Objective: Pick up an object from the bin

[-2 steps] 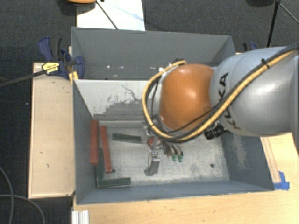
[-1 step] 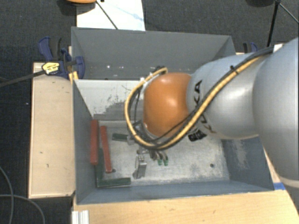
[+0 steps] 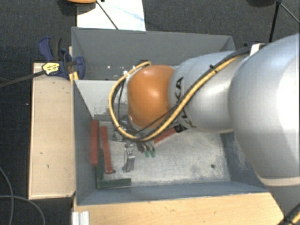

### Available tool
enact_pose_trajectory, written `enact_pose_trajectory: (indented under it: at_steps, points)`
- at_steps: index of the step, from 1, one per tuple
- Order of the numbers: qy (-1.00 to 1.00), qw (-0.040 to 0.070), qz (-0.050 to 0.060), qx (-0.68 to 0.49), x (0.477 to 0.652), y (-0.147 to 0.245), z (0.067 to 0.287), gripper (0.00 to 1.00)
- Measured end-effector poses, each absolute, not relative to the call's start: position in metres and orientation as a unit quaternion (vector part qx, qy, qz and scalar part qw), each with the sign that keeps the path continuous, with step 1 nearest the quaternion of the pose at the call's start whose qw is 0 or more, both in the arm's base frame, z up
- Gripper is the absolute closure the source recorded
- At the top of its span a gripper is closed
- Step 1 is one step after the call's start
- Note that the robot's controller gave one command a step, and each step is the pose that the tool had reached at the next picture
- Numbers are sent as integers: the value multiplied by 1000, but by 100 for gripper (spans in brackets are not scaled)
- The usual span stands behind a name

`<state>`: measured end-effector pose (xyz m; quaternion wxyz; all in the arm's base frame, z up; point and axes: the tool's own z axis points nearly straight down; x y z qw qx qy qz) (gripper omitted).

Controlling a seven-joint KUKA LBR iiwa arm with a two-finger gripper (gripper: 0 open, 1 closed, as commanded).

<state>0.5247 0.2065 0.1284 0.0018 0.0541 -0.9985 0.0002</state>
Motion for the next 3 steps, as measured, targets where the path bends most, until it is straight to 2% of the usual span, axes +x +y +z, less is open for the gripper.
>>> enact_pose_trajectory:
  at_steps: [1,2,3]
  points:
    - [-998,-4,-1,63,525,224,96,0]
    - [-998,1,1,66,503,236,74,0]
    - [-1000,-1,-1,0,528,229,93,100]
